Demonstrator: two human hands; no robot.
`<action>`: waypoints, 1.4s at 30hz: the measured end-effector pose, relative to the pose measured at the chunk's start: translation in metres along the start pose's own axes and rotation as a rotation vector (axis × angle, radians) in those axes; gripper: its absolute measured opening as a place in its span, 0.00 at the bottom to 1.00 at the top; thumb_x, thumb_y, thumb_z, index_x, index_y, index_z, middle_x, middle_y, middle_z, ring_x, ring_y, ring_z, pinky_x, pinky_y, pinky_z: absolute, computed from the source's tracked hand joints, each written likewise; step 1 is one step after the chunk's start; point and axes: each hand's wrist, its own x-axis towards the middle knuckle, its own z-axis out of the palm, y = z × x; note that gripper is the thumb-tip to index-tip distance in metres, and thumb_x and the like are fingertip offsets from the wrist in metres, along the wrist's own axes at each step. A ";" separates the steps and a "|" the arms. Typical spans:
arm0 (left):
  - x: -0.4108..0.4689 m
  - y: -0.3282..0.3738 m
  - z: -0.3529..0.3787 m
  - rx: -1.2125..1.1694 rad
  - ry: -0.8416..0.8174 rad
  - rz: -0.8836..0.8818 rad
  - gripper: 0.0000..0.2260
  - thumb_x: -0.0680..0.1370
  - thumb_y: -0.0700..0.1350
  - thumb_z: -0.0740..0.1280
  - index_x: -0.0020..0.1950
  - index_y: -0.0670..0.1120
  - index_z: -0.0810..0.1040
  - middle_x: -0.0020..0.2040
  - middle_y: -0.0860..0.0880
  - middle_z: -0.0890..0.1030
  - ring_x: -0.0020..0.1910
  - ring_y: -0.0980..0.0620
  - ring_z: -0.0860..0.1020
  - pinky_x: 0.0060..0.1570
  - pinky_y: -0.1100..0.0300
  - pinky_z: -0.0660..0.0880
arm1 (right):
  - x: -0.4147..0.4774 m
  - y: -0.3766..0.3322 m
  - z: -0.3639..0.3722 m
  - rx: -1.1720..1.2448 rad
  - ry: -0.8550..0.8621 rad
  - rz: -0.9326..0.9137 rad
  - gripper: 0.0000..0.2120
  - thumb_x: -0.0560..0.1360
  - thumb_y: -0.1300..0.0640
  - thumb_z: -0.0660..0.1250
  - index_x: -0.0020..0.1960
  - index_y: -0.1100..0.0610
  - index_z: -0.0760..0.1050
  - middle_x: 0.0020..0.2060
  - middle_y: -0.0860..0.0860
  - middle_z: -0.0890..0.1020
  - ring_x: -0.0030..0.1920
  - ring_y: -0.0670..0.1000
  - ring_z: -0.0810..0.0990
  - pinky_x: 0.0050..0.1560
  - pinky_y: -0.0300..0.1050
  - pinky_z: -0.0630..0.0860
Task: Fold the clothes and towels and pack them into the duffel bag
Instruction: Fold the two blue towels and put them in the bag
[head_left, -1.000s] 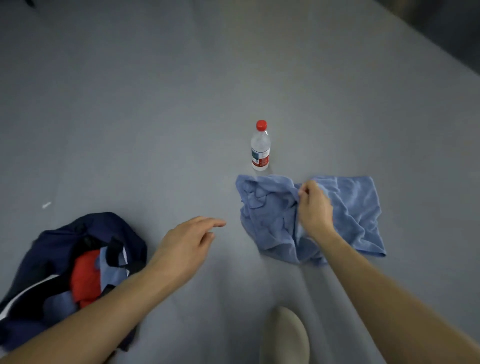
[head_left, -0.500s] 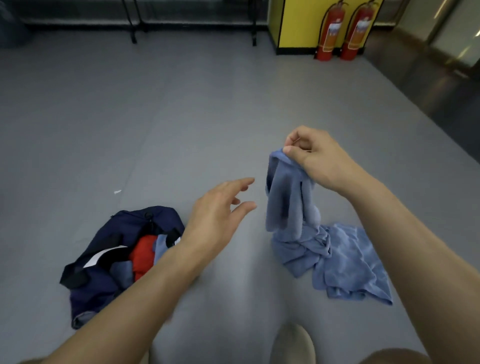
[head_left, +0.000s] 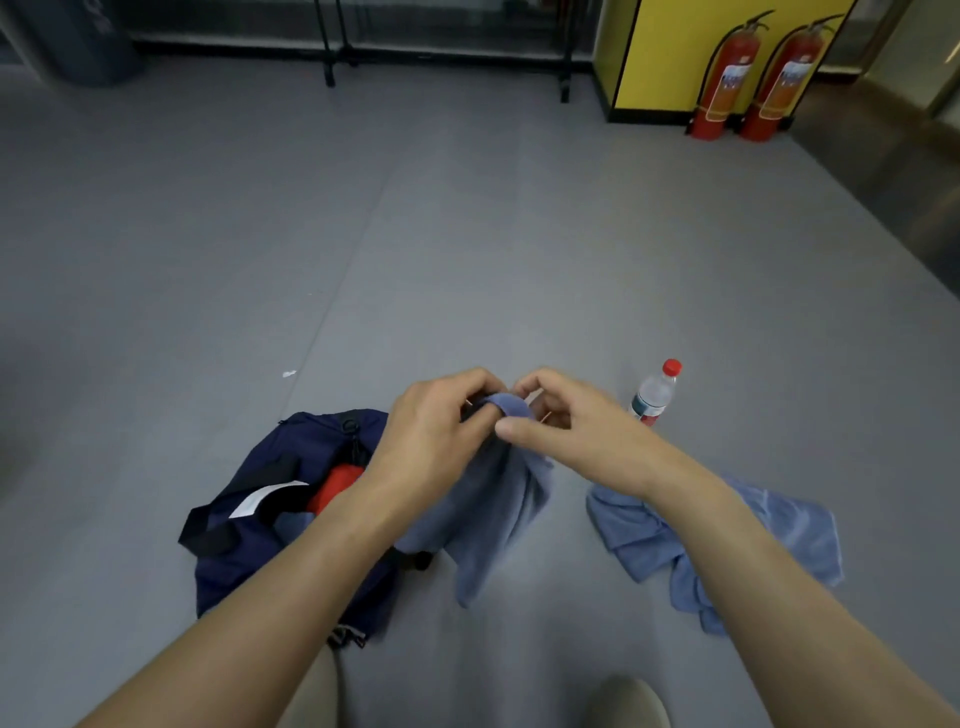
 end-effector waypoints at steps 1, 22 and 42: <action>0.000 -0.001 -0.003 0.007 0.002 -0.012 0.04 0.78 0.49 0.66 0.45 0.57 0.80 0.39 0.59 0.82 0.40 0.60 0.79 0.44 0.56 0.77 | 0.001 0.000 0.005 -0.058 0.023 -0.008 0.08 0.74 0.44 0.72 0.49 0.45 0.77 0.35 0.41 0.81 0.35 0.40 0.77 0.40 0.38 0.73; 0.000 -0.016 -0.008 0.252 0.042 0.069 0.03 0.80 0.49 0.63 0.49 0.55 0.76 0.42 0.58 0.78 0.42 0.58 0.75 0.44 0.55 0.75 | 0.012 -0.003 0.021 -0.291 0.283 -0.152 0.03 0.79 0.51 0.63 0.48 0.45 0.76 0.40 0.42 0.83 0.44 0.47 0.81 0.48 0.52 0.77; 0.015 -0.024 -0.030 0.319 0.171 -0.009 0.06 0.76 0.48 0.60 0.50 0.54 0.76 0.41 0.55 0.81 0.42 0.47 0.79 0.42 0.49 0.76 | 0.013 0.003 0.003 0.084 0.448 -0.028 0.06 0.79 0.56 0.65 0.46 0.49 0.79 0.36 0.45 0.82 0.41 0.50 0.80 0.48 0.58 0.78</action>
